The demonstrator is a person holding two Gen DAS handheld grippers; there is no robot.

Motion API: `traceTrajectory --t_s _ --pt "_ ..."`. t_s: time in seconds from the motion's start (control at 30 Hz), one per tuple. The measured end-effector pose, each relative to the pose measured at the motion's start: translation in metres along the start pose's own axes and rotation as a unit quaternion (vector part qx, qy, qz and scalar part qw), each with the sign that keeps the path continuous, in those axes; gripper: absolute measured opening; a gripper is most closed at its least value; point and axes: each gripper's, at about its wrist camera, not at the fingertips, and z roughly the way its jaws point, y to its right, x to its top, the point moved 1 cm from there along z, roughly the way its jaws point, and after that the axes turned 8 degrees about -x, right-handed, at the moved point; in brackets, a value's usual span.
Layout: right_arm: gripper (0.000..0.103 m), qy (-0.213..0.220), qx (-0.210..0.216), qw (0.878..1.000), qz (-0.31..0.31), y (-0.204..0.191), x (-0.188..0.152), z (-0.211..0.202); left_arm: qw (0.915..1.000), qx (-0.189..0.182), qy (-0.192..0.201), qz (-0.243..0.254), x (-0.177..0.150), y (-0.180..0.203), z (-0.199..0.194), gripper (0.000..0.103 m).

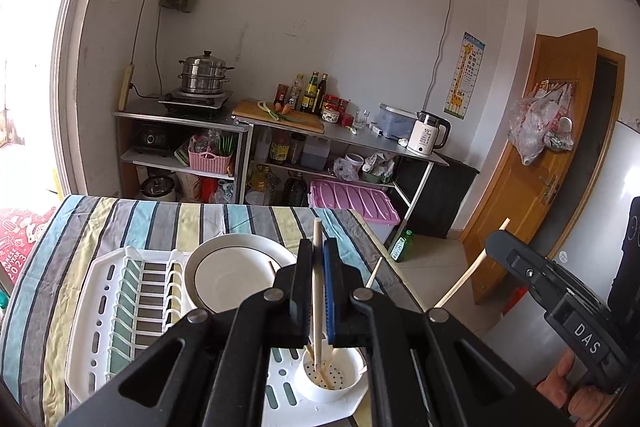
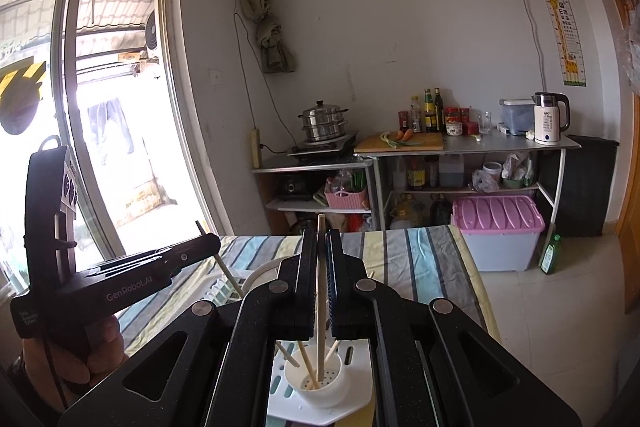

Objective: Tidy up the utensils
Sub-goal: 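Drop the chopstick into the white cup with the left tool while the right tool releases its own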

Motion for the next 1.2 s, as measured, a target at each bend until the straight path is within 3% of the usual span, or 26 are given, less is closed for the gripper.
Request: traceTrajectory --t_s 0.57,0.8,0.9,1.03,1.2 --pt "0.005 -0.072 -0.018 0.997 0.014 0.023 -0.036 0.058 0.9963 0.013 -0.073 -0.043 -0.027 -0.03 0.049 0.007" --pt "0.006 -0.081 -0.021 0.996 0.016 0.026 -0.034 0.058 0.9959 0.022 -0.078 -0.04 -0.027 -0.034 0.053 0.008" --pt "0.015 -0.078 -0.019 0.997 0.017 0.026 -0.034 0.054 0.9956 0.028 -0.081 -0.039 -0.029 -0.034 0.051 0.009" --pt "0.015 -0.076 -0.02 0.997 0.012 0.027 -0.036 0.045 0.9954 0.03 -0.083 -0.038 -0.033 -0.036 0.045 0.017" --pt "0.015 -0.07 -0.017 0.997 0.008 0.025 -0.042 0.022 0.9958 0.034 -0.079 -0.031 -0.044 -0.037 0.026 0.017"
